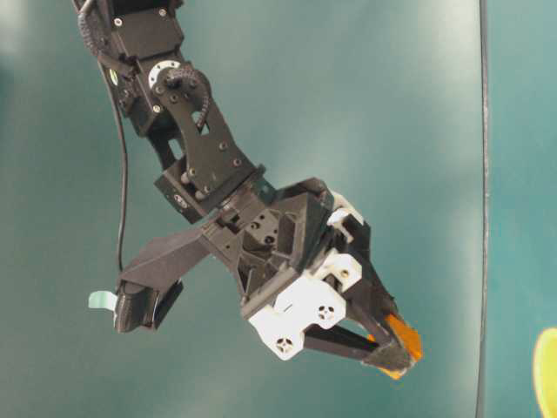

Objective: Move the block toward the cup with right arm.
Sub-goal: 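Carry the cube left with the right gripper to above the orange cup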

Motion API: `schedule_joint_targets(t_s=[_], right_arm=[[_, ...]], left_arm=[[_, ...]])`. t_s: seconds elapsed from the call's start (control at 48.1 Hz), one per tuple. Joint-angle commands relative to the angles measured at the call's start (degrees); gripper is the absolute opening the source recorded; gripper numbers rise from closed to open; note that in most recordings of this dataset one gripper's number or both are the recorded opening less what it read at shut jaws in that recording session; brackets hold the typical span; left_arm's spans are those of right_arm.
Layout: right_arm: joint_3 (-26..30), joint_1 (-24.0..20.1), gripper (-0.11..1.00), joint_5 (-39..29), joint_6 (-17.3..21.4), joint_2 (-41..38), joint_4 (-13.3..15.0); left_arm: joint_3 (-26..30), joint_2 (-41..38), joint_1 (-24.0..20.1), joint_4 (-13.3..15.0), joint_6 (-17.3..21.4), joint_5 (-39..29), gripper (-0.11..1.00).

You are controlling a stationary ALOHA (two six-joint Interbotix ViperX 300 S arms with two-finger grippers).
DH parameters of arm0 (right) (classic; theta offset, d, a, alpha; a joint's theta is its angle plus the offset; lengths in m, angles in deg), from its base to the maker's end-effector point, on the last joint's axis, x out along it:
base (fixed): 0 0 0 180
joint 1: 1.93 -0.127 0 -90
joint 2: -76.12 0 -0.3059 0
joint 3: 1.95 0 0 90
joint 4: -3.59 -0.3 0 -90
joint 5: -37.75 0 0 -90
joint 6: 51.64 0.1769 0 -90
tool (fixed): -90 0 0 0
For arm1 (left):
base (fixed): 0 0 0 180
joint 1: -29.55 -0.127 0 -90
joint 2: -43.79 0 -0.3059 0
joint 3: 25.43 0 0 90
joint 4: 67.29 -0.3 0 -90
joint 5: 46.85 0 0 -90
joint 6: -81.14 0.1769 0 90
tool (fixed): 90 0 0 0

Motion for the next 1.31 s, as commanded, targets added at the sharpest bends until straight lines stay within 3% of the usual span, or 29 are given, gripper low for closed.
schedule_joint_targets(t_s=[0.0, 1.288], right_arm=[[1.49, -0.26, 0.41, 0.44, -0.09, 1.32, 0.26], [5.19, -1.58, 0.41, 1.58, 0.0, -0.88, 0.26]], left_arm=[[1.67, -0.35, 0.09, -0.09, 0.0, 0.26, 0.02], [1.76, -0.44, 0.09, -0.09, 0.0, -0.18, 0.02]])
